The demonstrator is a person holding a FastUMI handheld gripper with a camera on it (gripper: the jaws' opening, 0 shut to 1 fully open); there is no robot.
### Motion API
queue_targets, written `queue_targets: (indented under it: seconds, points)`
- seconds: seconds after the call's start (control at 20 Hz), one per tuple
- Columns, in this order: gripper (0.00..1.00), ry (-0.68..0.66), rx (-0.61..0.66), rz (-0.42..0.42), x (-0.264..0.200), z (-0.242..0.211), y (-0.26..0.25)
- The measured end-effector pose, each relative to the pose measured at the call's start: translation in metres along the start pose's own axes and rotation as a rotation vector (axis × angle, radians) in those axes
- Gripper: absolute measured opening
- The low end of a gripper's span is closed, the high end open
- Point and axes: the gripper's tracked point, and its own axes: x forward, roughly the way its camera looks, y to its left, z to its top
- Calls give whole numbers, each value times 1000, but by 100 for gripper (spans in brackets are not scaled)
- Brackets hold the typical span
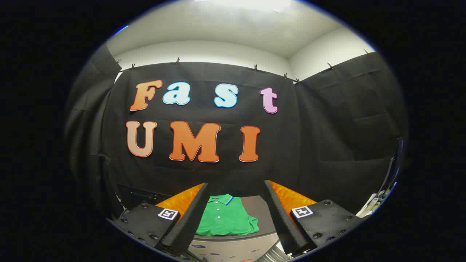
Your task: Put the clothes into the washing machine and then close the washing machine lid.
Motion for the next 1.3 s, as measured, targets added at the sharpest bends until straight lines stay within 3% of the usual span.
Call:
queue_targets:
  seconds: [0.75, 1.0, 1.15, 1.3]
  points:
    - [97, -8, 33, -32, 10, -5, -6]
    - [97, -76, 26, -73, 15, 17, -10]
    - [97, -128, 39, -24, 28, 35, 8]
    - [97, -54, 12, 18, 59, 26, 21]
